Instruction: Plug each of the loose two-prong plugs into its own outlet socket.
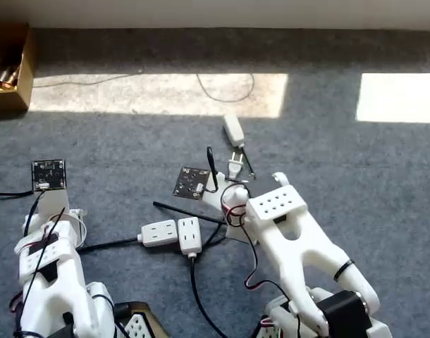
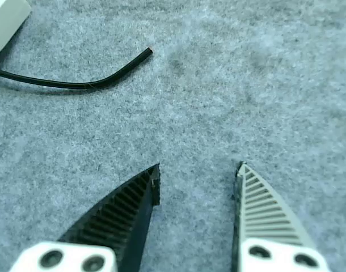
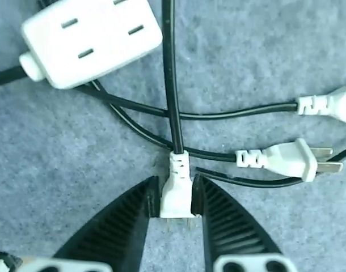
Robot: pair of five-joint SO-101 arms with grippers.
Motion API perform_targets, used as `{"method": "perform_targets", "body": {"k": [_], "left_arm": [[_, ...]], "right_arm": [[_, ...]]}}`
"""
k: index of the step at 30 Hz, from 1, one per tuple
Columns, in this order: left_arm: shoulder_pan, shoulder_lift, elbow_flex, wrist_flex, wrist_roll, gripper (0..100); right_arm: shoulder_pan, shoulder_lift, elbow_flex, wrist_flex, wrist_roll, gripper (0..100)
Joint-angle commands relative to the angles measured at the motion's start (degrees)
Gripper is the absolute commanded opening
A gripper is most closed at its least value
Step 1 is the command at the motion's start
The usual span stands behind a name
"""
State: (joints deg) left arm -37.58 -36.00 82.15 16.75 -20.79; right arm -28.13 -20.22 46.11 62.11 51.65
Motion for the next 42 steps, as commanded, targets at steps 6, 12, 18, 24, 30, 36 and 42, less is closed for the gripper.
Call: {"method": "perform_targets", "body": {"k": [6,12,18,24,30,36,42], "left_arm": [[0.1,0.0,0.1,-1.2,0.4,22],[0.1,0.0,0.1,-1.2,0.4,22],[0.1,0.0,0.1,-1.2,0.4,22],[0.1,0.0,0.1,-1.2,0.4,22],[0.1,0.0,0.1,-1.2,0.4,22],[0.1,0.0,0.1,-1.2,0.4,22],[0.6,-0.4,0.0,-1.1,0.4,23]], "right_arm": [[0.7,-0.1,1.3,-2.3,0.3,14.9],[0.7,0.8,1.3,-2.3,0.5,18.5],[0.4,8.6,1.1,-5.4,0.6,18.4],[0.4,10.6,-0.9,-6.3,0.3,18.0],[0.5,10.2,-2.5,-5.9,0.2,0.0],[0.4,10.2,-2.9,-6.2,0.1,0.5],[0.6,10.1,-11.6,-4.0,-15.6,0.5]]}}
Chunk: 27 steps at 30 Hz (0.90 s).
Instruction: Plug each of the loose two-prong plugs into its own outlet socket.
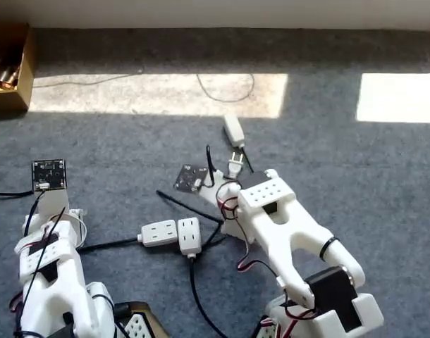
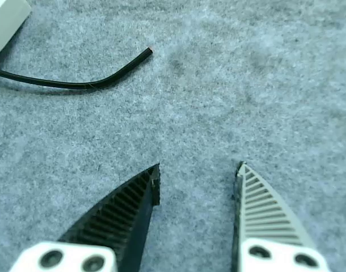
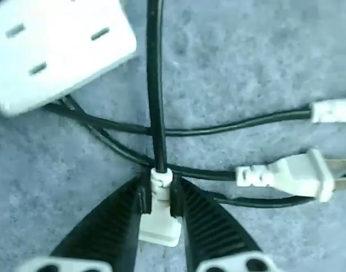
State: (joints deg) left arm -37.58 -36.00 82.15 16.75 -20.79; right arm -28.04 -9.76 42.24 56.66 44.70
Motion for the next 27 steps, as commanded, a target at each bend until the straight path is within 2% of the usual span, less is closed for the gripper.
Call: {"method": "perform_targets", "body": {"k": [1,3,6,9,11,14,17,22,27], "left_arm": [[1.5,-0.5,-0.4,-1.1,0.4,23],[2.8,-0.6,-1.5,-1.2,0.3,23],[3.2,-1.8,-6.1,1.0,-3.8,23],[4.4,-4.2,-14.4,14.5,-5.3,23],[6.0,-5.9,-20.8,26.1,-5.4,23],[10.2,-9.2,-28.2,39.9,-5.5,23],[15.7,-14.0,-32.7,47.6,-5.5,23],[22.9,-29.1,-32.3,50.8,-5.0,25],[29.1,-49.5,-27.6,53.9,0.2,34]], "right_arm": [[0.3,-0.4,-11.7,4.1,-11.7,0.5],[0.2,-0.4,-21.8,11.1,-18.7,0.5],[0.4,-0.4,-38.3,21.1,-30.9,0.5],[-0.7,-0.8,-50.1,25.3,-36.9,0.5],[-1.9,-2.9,-50.2,22.1,-40.5,0.5],[-5.3,-8.2,-41.8,12.9,-43.9,0.6],[-8.1,-16.0,-26.5,0.6,-44.0,0.6],[-9.5,-32.0,1.9,-18.1,-44.0,0.6],[-9.2,-41.9,6.6,-18.3,-44.0,0.6]]}}
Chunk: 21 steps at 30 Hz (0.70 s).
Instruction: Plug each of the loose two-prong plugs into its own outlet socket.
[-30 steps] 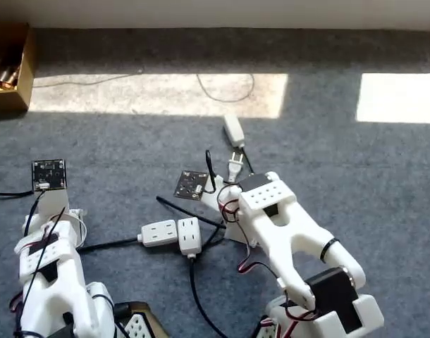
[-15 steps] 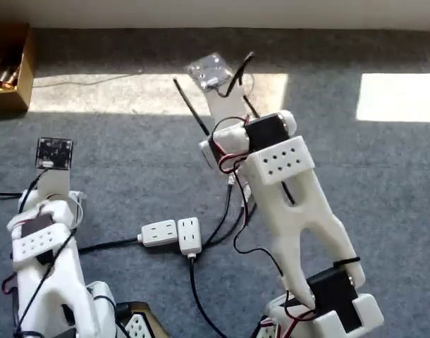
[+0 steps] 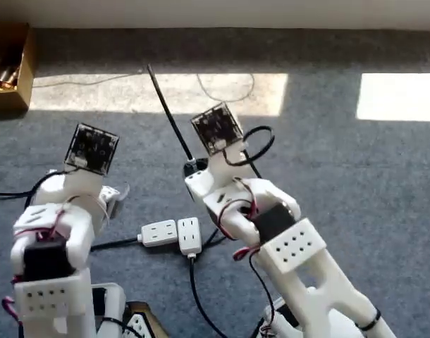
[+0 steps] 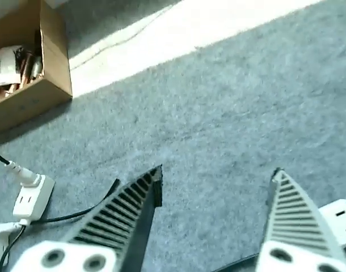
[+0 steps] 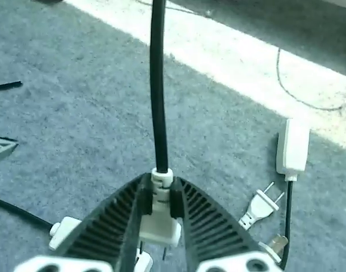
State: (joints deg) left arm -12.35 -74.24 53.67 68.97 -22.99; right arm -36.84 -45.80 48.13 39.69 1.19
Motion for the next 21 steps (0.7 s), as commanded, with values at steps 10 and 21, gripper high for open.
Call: {"method": "perform_targets", "body": {"k": [10,21], "left_arm": [[13.4,-30.7,13.1,2.9,6.8,36],[17.1,-29.6,18.0,-1.7,9.6,35]], "right_arm": [[-3.8,-3.4,0.7,-0.3,-0.8,0.6],[-9.6,7.3,-10.0,4.0,-5.1,0.6]]}}
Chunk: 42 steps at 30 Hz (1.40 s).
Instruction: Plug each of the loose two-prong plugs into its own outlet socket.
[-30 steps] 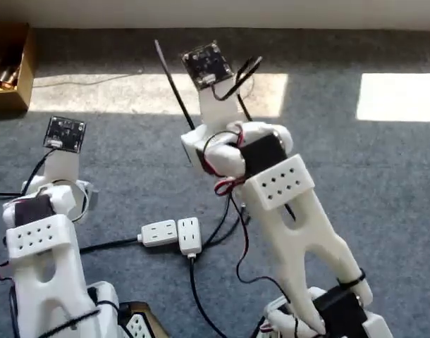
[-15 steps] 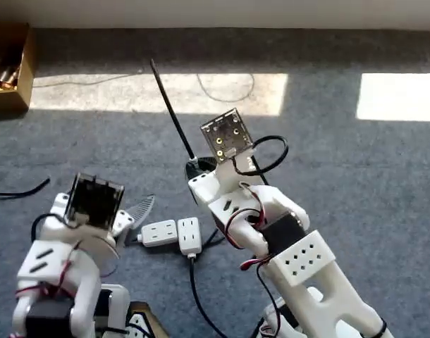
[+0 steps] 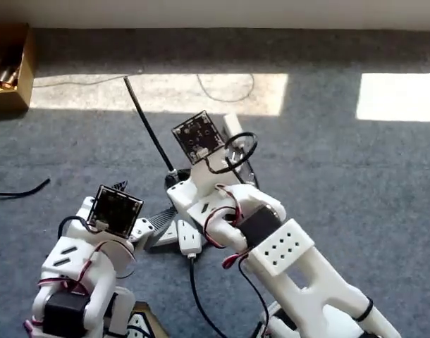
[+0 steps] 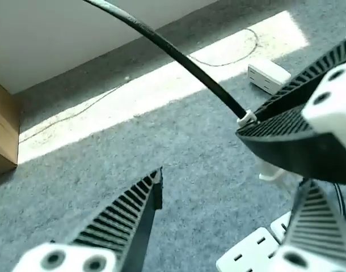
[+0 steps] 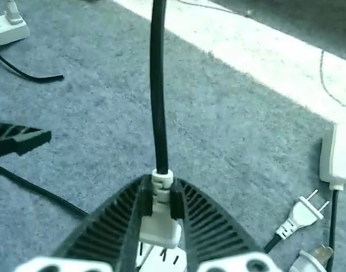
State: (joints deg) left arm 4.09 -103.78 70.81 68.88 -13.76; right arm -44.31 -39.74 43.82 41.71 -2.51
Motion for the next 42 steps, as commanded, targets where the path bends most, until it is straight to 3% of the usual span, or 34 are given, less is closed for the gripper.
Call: {"method": "perform_targets", "body": {"k": [1,7,10,20,26,29,34,42], "left_arm": [[0.7,0.0,2.0,-2.3,0.4,35],[-2.5,0.0,9.0,-9.3,0.4,35],[-5.9,0.0,9.0,-9.8,0.4,35],[-6.2,0.0,8.9,-9.8,0.4,35],[-5.8,0.0,7.6,-8.7,0.4,35],[-1.8,-0.4,3.9,-2.4,0.4,35],[0.7,-0.1,3.2,-2.3,0.6,36],[-0.5,0.0,7.8,-8.7,2.5,36]], "right_arm": [[-2.6,1.7,-6.9,2.6,-1.6,0.6],[-2.9,2.3,-17.3,13.2,-1.4,0.6],[-2.7,2.6,-23.2,20.4,0.5,0.6],[-2.0,2.1,-25.4,31.4,6.2,0.6],[4.8,2.6,-25.2,25.8,5.9,0.6],[7.7,2.1,-21.7,17.5,-0.9,0.6],[1.3,2.1,-16.3,12.9,-4.2,0.6],[-2.3,2.0,-15.9,17.3,-2.5,0.6]]}}
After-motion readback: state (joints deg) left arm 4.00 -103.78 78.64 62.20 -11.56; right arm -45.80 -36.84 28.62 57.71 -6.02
